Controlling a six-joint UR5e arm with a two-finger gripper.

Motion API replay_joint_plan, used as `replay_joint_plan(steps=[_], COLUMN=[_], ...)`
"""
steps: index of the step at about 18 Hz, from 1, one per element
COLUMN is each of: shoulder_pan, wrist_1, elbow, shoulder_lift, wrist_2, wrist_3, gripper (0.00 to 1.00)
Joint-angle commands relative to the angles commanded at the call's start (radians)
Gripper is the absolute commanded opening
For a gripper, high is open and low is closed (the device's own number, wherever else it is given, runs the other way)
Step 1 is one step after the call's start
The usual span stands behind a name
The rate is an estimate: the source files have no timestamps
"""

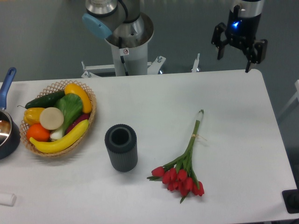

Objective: Pick up the flowers from the table
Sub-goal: 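Move the open gripper down over the red tulip stems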

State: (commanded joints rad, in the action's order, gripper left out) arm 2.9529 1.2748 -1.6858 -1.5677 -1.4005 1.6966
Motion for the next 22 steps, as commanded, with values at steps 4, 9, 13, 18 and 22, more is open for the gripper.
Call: replay_joint_plan(steps=[4, 9, 13, 18, 22], shoulder_pan=[-0.002, -0.003, -0.009, -0.046, -0.103], wrist_1=[-0.054, -0.054, -0.071, -0.089, -0.094], elbow=[-0.032, -0.035, -0.049, -0.055, -0.068], shoulder_lift=[0.009, 0.008, 0.015, -0.008, -0.046], wrist_2=[0.005, 0.018, 0.012, 0.018, 0.018], wrist_3=[0.0, -0.005, -0.128, -0.261, -0.402], gripper=[1.0, 1.0, 1.0, 1.0, 1.0])
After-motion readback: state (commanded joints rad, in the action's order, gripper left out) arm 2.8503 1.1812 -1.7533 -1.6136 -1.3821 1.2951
